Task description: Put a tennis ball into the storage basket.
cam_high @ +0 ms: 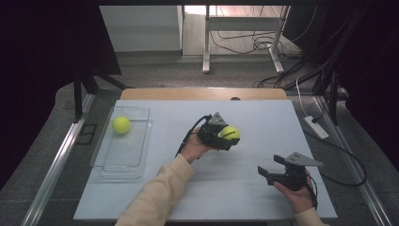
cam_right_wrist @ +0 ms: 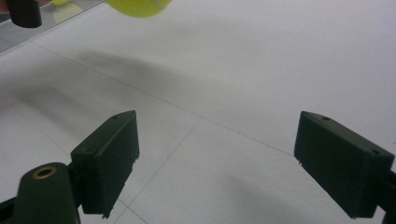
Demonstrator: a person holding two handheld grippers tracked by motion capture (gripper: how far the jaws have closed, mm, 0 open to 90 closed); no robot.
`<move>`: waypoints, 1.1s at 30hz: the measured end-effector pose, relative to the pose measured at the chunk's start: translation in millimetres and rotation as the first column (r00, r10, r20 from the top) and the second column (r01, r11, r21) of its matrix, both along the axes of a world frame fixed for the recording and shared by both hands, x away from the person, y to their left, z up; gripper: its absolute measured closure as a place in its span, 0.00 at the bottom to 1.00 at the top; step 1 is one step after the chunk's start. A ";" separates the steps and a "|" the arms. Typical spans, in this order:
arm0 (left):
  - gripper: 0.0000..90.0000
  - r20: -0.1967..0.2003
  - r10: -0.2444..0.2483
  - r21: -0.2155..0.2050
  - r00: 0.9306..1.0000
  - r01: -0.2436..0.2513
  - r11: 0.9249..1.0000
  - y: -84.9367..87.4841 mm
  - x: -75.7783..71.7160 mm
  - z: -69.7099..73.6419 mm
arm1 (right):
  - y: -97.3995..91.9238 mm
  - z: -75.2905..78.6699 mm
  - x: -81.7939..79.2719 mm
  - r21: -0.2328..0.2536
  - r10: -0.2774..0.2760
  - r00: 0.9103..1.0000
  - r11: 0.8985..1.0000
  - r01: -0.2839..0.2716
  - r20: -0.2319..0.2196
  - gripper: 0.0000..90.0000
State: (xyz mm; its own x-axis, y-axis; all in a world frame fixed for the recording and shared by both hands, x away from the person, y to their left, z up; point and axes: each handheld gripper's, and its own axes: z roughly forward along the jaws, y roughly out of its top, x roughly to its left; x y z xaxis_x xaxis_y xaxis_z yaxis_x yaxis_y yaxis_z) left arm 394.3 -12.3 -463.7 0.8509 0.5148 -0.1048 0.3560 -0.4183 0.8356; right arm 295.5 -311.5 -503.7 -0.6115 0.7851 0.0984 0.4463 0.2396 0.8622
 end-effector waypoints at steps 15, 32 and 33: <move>0.30 0.011 0.020 -0.015 1.000 -0.020 1.000 11.4 -1.4 5.0 | -0.2 0.0 0.2 -0.001 -0.001 1.000 1.000 0.001 0.000 0.16; 0.30 0.031 0.048 -0.038 0.998 -0.047 0.998 29.6 -5.0 12.9 | 0.7 -0.2 0.2 -0.003 0.000 1.000 1.000 0.001 0.002 0.16; 0.30 0.032 0.047 -0.035 0.998 -0.046 0.998 30.9 -5.2 13.7 | 0.8 -0.2 0.2 -0.003 0.000 1.000 1.000 0.000 0.002 0.16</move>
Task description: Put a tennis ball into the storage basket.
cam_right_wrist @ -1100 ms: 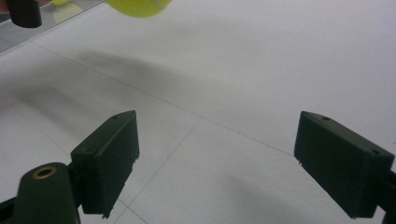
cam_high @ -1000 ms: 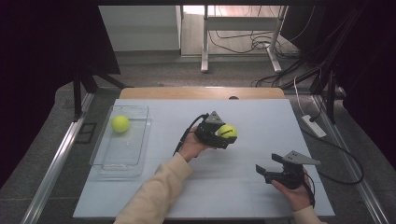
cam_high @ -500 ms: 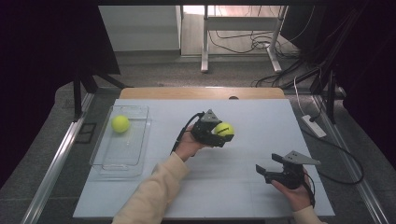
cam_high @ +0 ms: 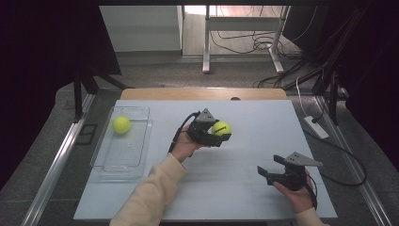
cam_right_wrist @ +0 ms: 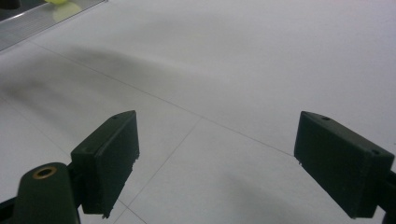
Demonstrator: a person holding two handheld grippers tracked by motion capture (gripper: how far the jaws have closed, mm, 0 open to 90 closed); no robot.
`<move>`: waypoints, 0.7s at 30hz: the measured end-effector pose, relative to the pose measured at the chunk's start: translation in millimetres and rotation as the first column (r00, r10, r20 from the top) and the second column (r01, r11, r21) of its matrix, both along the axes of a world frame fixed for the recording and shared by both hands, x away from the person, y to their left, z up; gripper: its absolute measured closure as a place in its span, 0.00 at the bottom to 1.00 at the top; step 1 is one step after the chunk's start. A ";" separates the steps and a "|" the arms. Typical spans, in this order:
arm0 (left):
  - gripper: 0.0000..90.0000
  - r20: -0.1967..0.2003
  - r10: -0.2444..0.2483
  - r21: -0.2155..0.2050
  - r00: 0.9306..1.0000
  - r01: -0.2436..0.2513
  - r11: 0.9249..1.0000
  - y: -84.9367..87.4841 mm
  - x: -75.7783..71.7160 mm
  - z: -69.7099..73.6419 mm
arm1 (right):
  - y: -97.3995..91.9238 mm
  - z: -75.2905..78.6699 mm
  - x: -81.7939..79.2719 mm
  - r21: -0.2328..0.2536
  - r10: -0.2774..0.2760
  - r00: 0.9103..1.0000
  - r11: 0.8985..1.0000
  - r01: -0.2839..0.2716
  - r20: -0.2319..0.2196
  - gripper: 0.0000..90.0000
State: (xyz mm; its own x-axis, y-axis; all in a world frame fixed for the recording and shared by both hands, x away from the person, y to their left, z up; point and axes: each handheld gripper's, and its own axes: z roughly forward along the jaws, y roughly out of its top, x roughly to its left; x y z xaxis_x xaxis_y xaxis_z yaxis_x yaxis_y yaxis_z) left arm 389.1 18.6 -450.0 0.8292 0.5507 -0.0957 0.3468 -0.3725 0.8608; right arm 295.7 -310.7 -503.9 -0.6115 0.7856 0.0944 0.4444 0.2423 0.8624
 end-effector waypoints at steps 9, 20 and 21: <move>0.30 0.010 0.020 -0.012 1.000 -0.020 1.000 12.0 -1.3 6.4 | 0.1 -0.2 0.1 -0.001 -0.001 1.000 1.000 0.001 0.000 0.16; 0.30 0.026 0.038 -0.014 0.999 -0.037 0.999 23.0 -4.2 13.7 | 0.8 0.3 -0.3 -0.002 0.000 1.000 1.000 0.000 0.000 0.16; 0.30 0.027 0.040 -0.015 0.999 -0.039 0.999 24.4 -4.3 14.3 | 0.8 0.4 -0.3 -0.002 -0.001 1.000 1.000 0.001 0.000 0.16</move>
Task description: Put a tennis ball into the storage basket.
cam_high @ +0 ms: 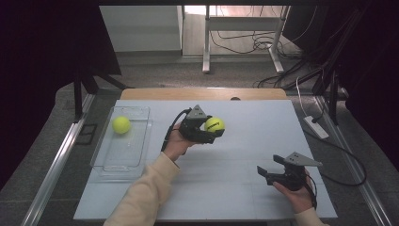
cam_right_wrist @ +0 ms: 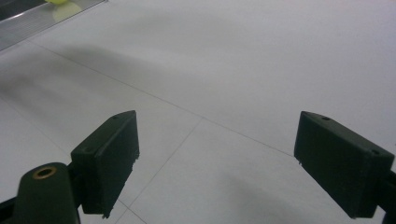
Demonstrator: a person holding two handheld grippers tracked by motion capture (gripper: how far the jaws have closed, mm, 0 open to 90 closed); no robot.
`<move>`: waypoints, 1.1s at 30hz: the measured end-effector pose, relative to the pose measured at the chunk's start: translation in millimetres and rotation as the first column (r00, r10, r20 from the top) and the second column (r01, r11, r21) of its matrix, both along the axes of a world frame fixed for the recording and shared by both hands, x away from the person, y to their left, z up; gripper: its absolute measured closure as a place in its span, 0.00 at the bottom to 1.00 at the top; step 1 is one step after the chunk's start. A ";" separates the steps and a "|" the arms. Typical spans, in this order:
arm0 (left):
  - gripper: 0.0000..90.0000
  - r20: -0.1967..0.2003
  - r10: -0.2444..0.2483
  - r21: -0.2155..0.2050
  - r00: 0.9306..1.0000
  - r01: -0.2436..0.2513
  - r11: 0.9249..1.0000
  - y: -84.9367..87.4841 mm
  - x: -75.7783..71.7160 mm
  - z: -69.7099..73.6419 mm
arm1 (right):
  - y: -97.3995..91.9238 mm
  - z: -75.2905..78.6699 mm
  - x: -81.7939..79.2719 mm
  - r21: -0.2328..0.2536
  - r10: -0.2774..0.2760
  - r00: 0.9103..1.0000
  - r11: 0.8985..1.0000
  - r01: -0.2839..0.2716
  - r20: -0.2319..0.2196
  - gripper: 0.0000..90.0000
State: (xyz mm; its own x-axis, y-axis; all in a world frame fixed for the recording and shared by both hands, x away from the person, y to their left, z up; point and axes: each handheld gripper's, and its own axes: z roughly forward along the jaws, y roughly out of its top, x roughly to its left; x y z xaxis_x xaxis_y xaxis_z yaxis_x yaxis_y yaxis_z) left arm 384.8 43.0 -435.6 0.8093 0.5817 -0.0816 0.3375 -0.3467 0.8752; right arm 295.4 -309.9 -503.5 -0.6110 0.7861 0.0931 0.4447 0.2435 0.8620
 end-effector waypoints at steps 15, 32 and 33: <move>0.30 0.016 0.029 -0.003 0.999 -0.028 1.000 17.4 -4.5 8.1 | 0.7 0.5 -0.1 -0.002 0.002 1.000 1.000 -0.002 0.003 0.16; 0.30 0.026 0.053 -0.004 0.998 -0.053 0.999 32.9 -10.6 12.4 | 1.2 0.6 -0.1 0.000 0.001 1.000 1.000 -0.001 0.003 0.16; 0.30 0.026 0.055 -0.005 0.998 -0.055 0.998 33.7 -10.9 12.1 | 1.1 0.6 -0.1 0.000 0.001 1.000 1.000 -0.001 0.002 0.16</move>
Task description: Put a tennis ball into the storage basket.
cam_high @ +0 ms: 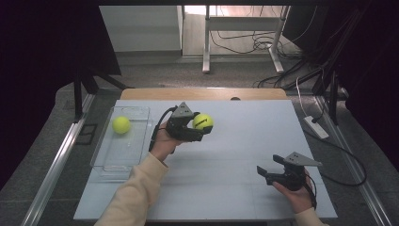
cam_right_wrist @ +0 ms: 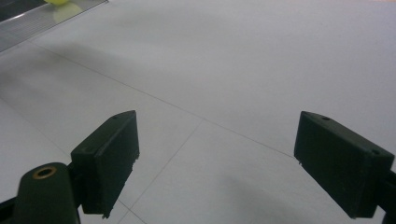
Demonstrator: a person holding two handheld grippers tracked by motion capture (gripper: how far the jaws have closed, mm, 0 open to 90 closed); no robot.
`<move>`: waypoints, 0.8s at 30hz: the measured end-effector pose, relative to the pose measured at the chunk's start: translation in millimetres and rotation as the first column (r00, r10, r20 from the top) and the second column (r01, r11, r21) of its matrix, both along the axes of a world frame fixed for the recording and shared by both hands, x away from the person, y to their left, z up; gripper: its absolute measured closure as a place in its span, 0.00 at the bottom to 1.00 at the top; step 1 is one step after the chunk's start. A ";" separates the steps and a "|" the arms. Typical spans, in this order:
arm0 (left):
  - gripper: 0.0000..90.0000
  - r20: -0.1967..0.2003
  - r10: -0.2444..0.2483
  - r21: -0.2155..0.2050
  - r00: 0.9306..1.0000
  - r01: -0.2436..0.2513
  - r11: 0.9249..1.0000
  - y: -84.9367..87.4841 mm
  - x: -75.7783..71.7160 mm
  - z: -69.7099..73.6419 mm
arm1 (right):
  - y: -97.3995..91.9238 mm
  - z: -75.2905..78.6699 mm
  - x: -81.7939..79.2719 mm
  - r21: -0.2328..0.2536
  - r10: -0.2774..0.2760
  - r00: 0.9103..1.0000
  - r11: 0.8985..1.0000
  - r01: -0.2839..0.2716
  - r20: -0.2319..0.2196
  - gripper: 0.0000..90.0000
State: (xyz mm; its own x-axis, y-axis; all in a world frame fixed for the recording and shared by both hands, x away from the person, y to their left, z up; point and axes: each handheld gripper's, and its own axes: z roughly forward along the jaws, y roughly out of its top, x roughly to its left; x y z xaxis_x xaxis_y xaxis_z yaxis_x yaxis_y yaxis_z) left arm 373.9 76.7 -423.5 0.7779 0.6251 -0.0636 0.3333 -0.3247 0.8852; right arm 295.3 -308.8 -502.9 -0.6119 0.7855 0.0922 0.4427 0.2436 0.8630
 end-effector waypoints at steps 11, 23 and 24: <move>0.30 0.005 0.015 -0.006 1.000 -0.015 1.000 12.0 -4.4 1.4 | 0.9 0.6 -0.3 0.002 0.000 1.000 1.000 0.000 0.001 0.16; 0.30 0.004 0.052 -0.012 0.999 -0.052 0.999 32.5 -10.4 1.1 | 2.5 1.1 -0.5 0.002 0.004 1.000 1.000 -0.004 0.003 0.16; 0.30 0.004 0.052 -0.012 0.999 -0.052 0.999 32.5 -10.4 1.1 | 2.5 1.1 -0.5 0.002 0.004 1.000 1.000 -0.004 0.003 0.16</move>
